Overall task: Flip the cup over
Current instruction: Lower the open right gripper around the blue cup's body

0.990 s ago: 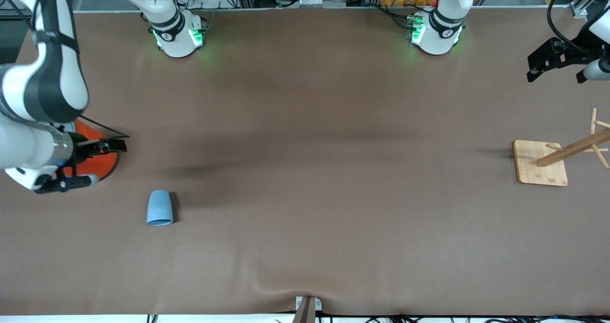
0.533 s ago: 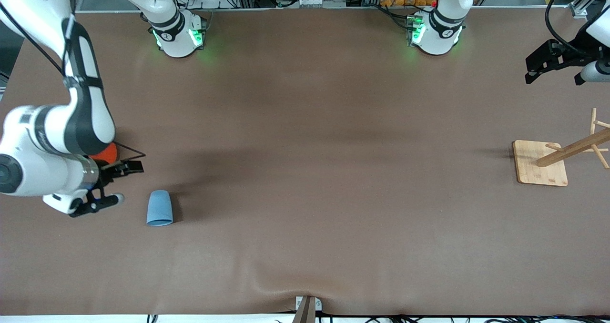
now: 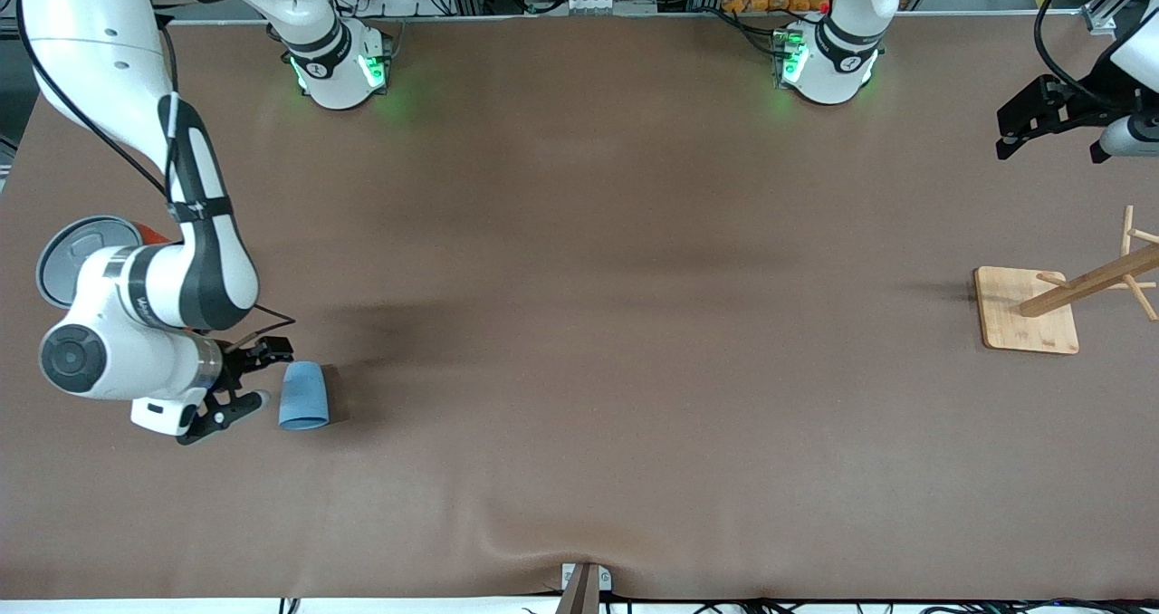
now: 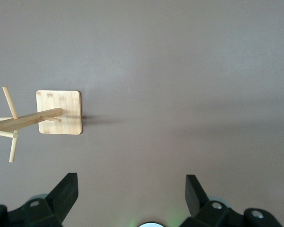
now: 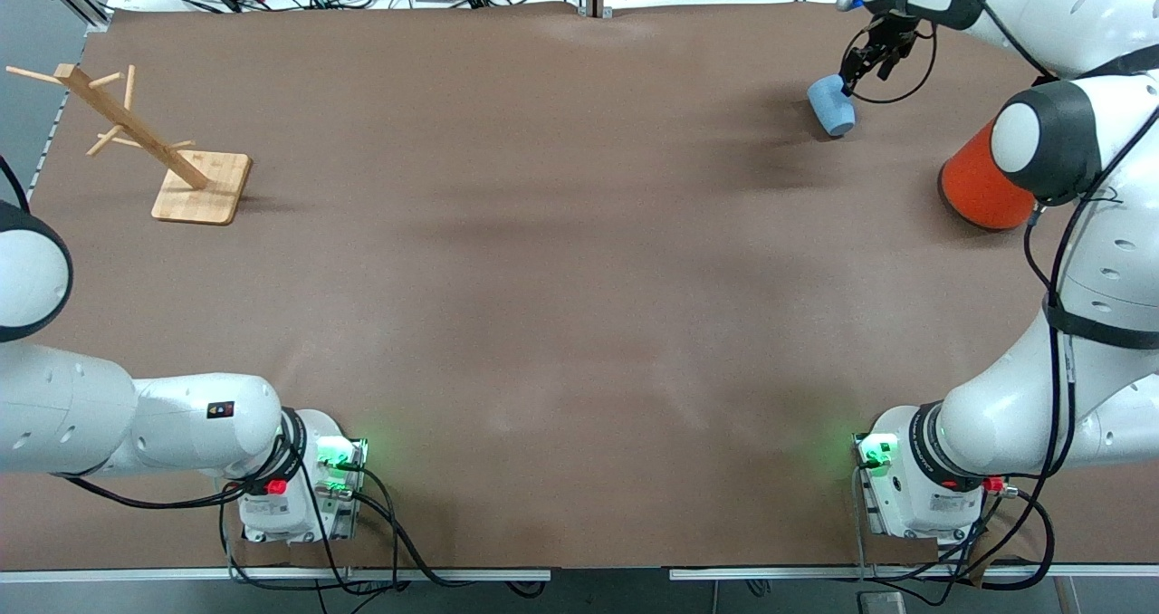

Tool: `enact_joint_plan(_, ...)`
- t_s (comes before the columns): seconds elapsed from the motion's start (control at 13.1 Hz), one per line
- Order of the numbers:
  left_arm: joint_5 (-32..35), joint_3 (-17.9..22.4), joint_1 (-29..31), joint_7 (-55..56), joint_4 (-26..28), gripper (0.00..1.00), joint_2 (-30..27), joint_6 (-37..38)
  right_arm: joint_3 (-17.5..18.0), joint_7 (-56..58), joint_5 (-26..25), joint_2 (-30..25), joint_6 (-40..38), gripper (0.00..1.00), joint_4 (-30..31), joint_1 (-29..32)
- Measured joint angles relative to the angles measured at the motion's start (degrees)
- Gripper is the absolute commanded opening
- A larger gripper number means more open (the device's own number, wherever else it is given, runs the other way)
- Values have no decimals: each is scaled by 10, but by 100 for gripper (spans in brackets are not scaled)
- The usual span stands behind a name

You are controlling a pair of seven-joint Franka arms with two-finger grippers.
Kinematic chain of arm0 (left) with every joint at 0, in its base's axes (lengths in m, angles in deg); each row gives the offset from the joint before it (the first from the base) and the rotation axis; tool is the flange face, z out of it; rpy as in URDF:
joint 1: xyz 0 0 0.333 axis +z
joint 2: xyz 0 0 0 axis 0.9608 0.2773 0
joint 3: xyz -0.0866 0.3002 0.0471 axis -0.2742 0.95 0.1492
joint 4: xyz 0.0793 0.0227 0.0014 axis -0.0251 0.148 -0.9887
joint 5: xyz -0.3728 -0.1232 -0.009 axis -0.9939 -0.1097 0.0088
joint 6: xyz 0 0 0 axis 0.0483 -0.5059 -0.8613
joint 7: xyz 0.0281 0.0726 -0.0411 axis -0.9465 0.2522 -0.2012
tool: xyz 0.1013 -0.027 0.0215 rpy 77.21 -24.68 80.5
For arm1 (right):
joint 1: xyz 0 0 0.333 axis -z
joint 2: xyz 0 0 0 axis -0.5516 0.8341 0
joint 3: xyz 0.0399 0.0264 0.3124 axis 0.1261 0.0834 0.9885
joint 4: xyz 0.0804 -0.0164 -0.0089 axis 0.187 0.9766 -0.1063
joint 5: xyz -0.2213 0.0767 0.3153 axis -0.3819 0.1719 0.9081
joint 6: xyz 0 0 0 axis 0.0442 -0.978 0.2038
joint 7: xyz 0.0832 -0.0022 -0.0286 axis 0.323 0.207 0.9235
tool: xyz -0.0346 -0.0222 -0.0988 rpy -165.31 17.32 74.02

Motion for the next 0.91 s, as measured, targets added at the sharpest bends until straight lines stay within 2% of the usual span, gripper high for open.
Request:
enact_joint_plan(0.23, 0, -2, 0, 0, 0, 100, 1, 0, -1, 1, 1, 9, 38, 100, 7, -2)
enact_joint_plan(0.91, 0, -2, 0, 0, 0, 100, 1, 0, -2, 6, 40, 10, 206, 100, 96, 4)
